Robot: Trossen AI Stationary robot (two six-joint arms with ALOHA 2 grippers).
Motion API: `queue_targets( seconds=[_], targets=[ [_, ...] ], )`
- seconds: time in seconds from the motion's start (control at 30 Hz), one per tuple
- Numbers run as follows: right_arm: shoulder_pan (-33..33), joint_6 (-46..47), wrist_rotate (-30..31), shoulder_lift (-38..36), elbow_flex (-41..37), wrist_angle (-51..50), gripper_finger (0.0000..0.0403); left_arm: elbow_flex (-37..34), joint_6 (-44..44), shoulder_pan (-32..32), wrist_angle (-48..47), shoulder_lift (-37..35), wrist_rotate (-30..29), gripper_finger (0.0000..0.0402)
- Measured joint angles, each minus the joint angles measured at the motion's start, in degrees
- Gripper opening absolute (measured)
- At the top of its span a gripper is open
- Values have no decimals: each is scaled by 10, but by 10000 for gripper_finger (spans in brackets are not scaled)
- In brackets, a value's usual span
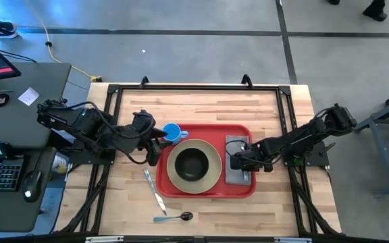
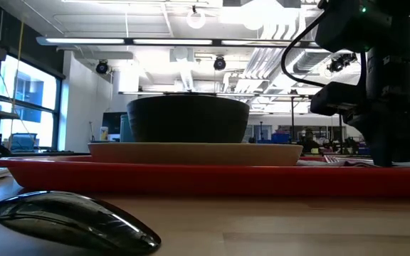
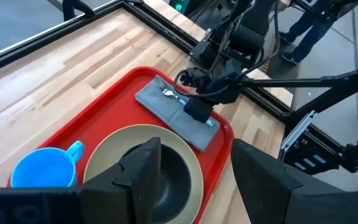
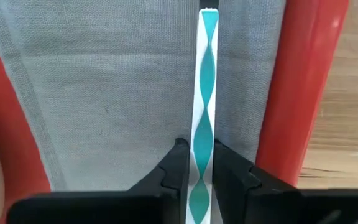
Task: Set up tray
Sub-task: Put the blue fork on the gray napkin, then adjust the gray napkin
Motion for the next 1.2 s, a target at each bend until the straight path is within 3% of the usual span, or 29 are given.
queue_targets(
  seconds=[0.3,0.47,0.87,0.97,1.07,1.2],
  targets=[
    [0,-12,-25,-12,-1,-1,165,0,1,0,7,0,0,227],
    [0,-31,-27,-35,-2,-6,202,0,5,0,7,0,0,227],
    [0,-42,11,-100,-2,-8,216,0,8,0,5,0,0,227],
    [0,-68,55,-111,-2,18,216,0,8,0,5,0,0,227],
    [-9,-124,110,-107,-1,74,215,0,9,0,5,0,0,227],
    [-33,-152,111,-80,-1,71,204,0,17,0,6,0,0,227]
  ],
)
